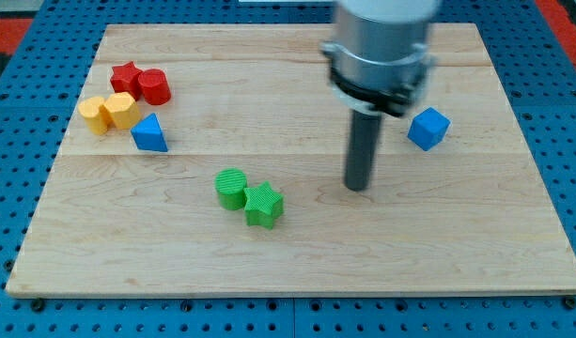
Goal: Push the green star and green circle towards the up
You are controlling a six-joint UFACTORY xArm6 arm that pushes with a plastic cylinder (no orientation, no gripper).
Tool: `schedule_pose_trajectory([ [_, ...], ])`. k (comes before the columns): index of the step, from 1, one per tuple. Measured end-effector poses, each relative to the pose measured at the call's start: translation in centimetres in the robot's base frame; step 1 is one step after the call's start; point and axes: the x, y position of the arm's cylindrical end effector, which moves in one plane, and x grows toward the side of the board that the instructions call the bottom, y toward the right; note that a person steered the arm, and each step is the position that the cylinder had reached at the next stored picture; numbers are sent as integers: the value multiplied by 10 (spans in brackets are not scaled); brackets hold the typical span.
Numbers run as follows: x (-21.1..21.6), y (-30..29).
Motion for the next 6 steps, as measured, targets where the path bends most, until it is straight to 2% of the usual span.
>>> schedule_pose_trajectory([
  [1, 63, -9],
  [2, 49, -74],
  [4, -29, -171],
  [5, -36, -214],
  [6, 16, -126],
])
